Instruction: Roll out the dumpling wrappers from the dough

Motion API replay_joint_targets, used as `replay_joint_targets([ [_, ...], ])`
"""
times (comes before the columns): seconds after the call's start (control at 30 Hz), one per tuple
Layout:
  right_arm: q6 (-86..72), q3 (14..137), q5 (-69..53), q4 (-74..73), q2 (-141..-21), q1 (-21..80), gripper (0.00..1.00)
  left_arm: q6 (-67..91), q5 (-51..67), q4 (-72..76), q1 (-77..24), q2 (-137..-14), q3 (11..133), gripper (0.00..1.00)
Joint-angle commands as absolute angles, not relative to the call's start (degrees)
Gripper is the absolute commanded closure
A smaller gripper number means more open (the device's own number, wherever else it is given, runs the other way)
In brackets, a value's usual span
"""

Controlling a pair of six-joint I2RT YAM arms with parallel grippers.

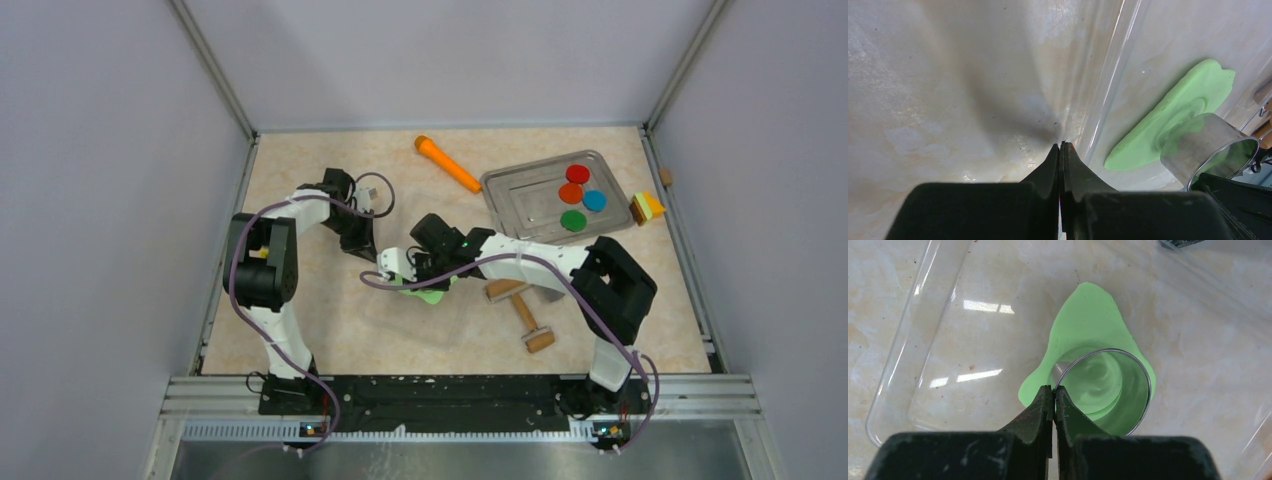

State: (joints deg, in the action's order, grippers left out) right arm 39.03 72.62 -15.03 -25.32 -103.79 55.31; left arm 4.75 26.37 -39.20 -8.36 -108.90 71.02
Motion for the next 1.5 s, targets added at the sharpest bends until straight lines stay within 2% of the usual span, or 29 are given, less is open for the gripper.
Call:
replay_joint_targets([
  [0.0, 39.81, 71.69, -15.45, -22.13, -104.52, 54.95, 1.00, 4.51, 27.67, -39.02, -8.61, -107.40, 71.24, 1.00],
  [0.53, 40.29, 70.22, -14.52, -23.22, -104.63, 54.62, 1.00, 4.79, 27.70, -38.94, -8.61, -107.70, 71.38, 1.00],
  [1.1, 34.27, 68.87, -16.89, -20.21, -106.10, 51.91, 1.00, 4.38, 27.73, -39.44, -8.61, -107.21, 71.02, 1.00],
  [1.2, 33.43, 72.36, -17.15, -23.36, -104.29, 51.94, 0.82, 4.35, 28.39, -39.37, -8.61, -107.13, 71.01, 1.00],
  [1.47, 31.69, 79.32, -21.47, -29.63, -98.02, 49.56, 0.59, 5.26, 30.49, -38.68, -8.61, -105.33, 70.98, 0.99],
])
